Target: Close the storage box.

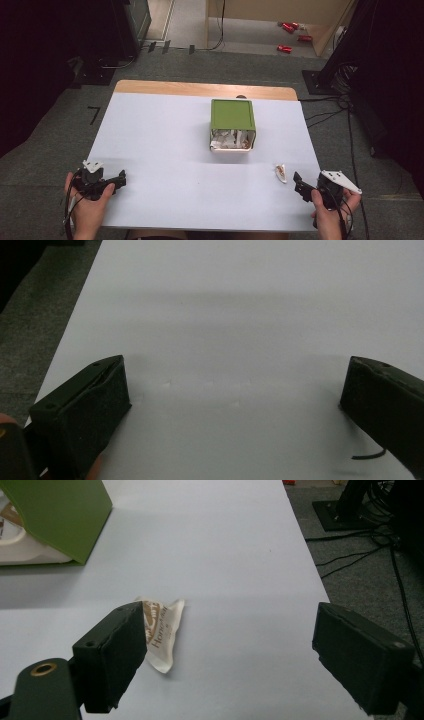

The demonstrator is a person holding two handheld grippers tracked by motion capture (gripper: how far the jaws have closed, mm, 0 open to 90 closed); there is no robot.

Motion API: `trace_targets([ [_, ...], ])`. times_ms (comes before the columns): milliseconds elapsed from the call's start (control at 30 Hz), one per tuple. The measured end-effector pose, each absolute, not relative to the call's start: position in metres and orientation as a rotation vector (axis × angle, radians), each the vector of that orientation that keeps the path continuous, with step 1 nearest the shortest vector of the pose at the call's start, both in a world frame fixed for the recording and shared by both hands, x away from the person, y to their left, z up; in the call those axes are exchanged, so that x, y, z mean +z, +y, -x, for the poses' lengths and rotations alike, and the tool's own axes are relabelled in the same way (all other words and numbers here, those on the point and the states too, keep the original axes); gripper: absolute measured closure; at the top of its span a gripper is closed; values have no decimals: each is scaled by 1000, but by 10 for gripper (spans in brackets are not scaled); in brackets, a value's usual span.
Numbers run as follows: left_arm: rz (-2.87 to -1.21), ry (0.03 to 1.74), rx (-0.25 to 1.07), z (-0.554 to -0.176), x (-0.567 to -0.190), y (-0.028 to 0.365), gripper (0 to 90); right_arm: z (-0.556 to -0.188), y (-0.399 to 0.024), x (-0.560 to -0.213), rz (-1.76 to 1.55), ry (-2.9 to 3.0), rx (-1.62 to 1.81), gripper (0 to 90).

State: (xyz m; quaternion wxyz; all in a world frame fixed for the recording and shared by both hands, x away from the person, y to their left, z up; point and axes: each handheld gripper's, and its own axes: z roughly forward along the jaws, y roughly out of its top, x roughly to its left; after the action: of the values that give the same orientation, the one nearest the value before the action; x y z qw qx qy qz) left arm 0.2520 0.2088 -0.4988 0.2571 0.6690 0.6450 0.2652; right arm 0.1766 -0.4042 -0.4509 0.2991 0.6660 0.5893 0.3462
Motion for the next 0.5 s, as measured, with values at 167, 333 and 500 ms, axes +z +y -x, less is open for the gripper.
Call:
trace_targets([
  [167, -1814, 1750, 720, -252, -499, 209, 0, -173, -413, -460, -1783, 1578, 887, 146],
  [333, -1814, 1750, 720, -252, -499, 209, 0, -172, -418, -468, -1795, 1580, 858, 145],
  [500, -1815, 1750, 720, -252, -499, 209, 0, -170, -425, -483, -1826, 1577, 818, 146],
])
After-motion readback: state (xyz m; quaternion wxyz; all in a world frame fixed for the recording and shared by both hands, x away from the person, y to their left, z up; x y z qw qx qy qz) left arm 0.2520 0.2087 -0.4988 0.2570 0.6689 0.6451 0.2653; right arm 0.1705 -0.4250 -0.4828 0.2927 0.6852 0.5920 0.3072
